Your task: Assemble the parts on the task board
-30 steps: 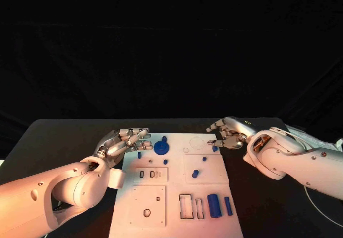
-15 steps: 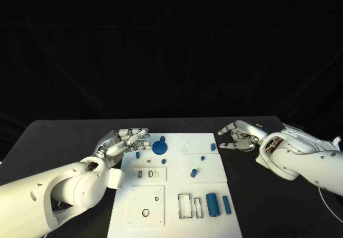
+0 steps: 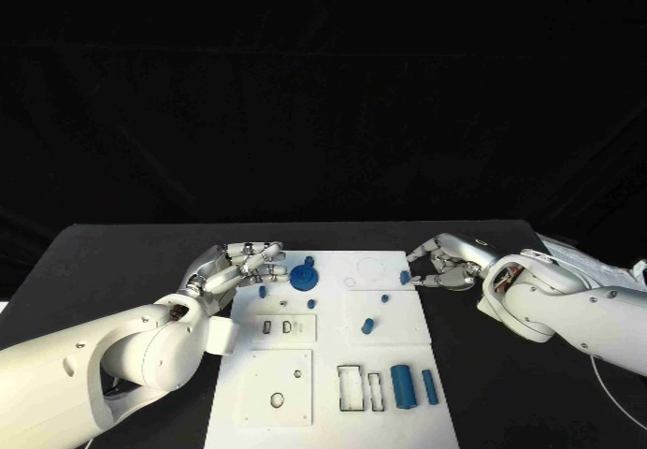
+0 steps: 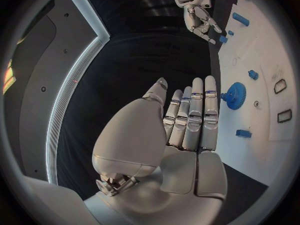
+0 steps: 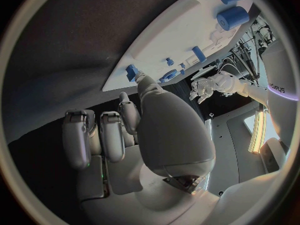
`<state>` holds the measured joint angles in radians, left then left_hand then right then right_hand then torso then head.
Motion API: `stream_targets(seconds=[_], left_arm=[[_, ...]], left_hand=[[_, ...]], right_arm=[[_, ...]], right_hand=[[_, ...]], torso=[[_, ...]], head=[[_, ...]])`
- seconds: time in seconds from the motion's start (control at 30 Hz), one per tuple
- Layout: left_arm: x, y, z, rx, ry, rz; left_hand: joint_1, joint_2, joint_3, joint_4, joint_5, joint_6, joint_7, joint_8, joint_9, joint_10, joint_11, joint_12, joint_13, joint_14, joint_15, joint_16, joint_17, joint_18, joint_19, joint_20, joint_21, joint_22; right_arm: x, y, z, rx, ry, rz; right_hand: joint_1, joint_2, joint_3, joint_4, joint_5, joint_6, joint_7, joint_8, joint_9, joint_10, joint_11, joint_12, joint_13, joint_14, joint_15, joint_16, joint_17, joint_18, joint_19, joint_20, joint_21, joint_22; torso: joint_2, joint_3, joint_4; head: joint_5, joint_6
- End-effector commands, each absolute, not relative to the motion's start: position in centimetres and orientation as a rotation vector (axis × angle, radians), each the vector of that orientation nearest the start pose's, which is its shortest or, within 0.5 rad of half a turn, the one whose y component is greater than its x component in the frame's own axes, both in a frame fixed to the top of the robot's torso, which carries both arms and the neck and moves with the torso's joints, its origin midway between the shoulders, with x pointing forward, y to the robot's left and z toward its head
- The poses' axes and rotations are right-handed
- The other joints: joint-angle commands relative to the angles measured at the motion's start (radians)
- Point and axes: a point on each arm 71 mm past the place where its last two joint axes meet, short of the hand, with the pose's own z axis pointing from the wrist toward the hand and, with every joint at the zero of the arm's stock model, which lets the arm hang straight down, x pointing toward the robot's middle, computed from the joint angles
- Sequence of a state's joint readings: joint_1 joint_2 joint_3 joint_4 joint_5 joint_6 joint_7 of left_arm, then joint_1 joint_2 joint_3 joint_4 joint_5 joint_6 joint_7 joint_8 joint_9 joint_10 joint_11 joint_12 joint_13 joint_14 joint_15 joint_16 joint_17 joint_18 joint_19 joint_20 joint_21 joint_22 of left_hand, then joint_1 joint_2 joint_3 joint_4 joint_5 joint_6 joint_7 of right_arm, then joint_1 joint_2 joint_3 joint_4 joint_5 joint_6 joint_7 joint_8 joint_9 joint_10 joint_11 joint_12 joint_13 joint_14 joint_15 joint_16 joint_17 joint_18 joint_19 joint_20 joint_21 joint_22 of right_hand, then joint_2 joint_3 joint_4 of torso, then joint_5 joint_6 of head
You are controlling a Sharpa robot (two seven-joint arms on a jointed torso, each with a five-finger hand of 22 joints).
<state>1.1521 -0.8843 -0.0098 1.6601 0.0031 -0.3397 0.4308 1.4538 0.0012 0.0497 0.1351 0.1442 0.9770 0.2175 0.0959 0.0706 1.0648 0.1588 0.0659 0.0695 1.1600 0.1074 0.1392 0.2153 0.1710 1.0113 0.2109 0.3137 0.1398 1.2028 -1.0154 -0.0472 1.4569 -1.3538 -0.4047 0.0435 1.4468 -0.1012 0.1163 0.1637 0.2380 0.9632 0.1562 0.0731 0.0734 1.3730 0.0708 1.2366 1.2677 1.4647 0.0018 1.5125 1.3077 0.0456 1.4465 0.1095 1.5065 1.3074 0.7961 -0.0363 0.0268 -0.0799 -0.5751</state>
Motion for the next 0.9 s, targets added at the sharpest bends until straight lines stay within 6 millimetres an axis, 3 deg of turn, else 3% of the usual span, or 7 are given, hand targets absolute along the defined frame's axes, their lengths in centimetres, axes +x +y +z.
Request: stream_targets(seconds=[0.03,0.43,0.9], left_arm=[[45.9,18.9,-17.6,-1.118,1.412,-1.662],[45.9,18.9,-17.6,-1.119,1.412,-1.661],[45.9,18.9,-17.6,-1.119,1.413,-1.66]], left_hand=[[0.002,0.009,-0.001,-0.007,0.001,0.001,0.003,-0.006,-0.001,-0.001,0.005,-0.001,-0.002,-0.008,0.001,-0.003,0.001,0.009,-0.006,0.001,-0.002,-0.001],[0.002,0.009,-0.001,-0.007,0.001,0.001,0.003,-0.006,-0.001,-0.001,0.005,-0.001,-0.002,-0.008,0.001,-0.003,0.001,0.009,-0.006,0.001,-0.002,-0.001],[0.002,0.008,-0.001,-0.008,0.001,0.001,0.004,-0.007,-0.001,-0.002,0.006,-0.001,-0.002,-0.009,0.002,-0.005,0.002,0.009,-0.006,0.001,-0.002,-0.001]], right_arm=[[48.9,-30.1,-18.2,-0.061,1.6,0.555],[49.3,-28.8,-19.0,-0.076,1.627,0.567],[49.6,-28.9,-19.3,-0.074,1.641,0.553]], right_hand=[[0.01,0.005,0.003,-0.006,-0.004,0.011,0.0,0.001,0.0,0.001,-0.004,-0.001,0.0,0.081,-0.006,0.003,0.151,-0.007,0.005,-0.002,0.001,0.098],[0.012,0.018,0.016,-0.012,-0.006,0.046,-0.006,0.009,0.003,0.007,-0.009,0.005,0.007,0.081,-0.01,0.002,0.151,-0.007,0.005,-0.005,0.001,0.097],[0.012,0.027,0.028,-0.017,-0.008,0.078,-0.015,0.015,0.004,0.012,-0.017,0.011,0.014,0.082,-0.016,0.003,0.153,-0.008,0.006,-0.01,0.002,0.1]], torso=[[0.0,0.0005,-0.0004],[-0.001,0.0005,0.0005],[-0.001,0.0014,-0.001]], head=[[0.002,0.0],[0.004,-0.005],[0.007,-0.008]])
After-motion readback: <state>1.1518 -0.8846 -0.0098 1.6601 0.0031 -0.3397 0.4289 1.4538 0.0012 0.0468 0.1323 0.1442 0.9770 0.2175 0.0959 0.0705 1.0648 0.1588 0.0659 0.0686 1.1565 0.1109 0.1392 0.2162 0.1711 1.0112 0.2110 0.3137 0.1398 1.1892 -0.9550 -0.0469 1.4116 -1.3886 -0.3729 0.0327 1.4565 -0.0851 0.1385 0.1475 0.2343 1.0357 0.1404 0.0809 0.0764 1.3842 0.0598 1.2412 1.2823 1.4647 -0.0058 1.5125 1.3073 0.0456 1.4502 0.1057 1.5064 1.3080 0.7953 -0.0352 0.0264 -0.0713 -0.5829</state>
